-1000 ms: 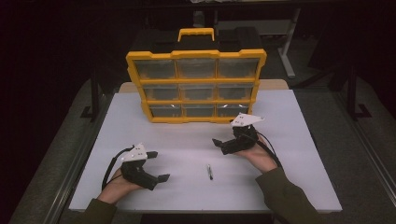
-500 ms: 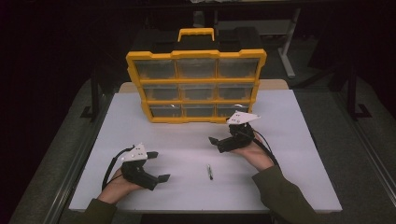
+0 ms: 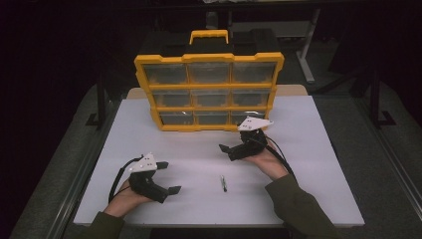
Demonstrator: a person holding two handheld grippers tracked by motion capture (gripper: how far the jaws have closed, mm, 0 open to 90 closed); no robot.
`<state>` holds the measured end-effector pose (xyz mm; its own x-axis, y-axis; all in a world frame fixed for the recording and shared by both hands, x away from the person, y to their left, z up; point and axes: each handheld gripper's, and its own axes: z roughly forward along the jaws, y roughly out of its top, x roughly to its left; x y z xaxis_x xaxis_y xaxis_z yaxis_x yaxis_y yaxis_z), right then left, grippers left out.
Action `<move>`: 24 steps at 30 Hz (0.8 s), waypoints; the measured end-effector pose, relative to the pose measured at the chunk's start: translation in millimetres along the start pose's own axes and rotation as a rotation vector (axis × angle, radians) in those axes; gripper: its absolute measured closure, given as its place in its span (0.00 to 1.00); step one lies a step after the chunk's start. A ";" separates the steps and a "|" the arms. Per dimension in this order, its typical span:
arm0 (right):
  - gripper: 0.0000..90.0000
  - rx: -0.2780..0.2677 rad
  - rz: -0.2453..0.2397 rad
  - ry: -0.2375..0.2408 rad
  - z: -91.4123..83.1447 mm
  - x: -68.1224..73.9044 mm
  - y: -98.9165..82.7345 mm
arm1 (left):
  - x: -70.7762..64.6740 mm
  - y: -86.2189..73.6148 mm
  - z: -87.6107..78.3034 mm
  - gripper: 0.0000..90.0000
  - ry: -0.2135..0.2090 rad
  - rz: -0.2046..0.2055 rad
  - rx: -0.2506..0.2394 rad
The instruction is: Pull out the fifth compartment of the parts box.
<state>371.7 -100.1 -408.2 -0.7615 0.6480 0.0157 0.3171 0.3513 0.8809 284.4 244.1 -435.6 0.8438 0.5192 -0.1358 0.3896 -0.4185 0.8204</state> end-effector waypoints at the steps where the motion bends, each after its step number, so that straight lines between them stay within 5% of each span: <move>1: 0.00 0.000 0.000 0.002 0.7 0.0 0.1 | 0.2 0.0 -0.1 0.00 0.000 -0.001 -0.002; 24: 0.00 -0.007 -0.015 0.010 19.4 0.8 9.5 | 0.5 0.1 -1.1 0.00 0.003 0.001 0.003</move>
<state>385.1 -83.1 -409.0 -0.7717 0.6360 0.0072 0.3015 0.3558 0.8846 284.4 245.2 -435.0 0.8429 0.5212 -0.1337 0.3901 -0.4208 0.8190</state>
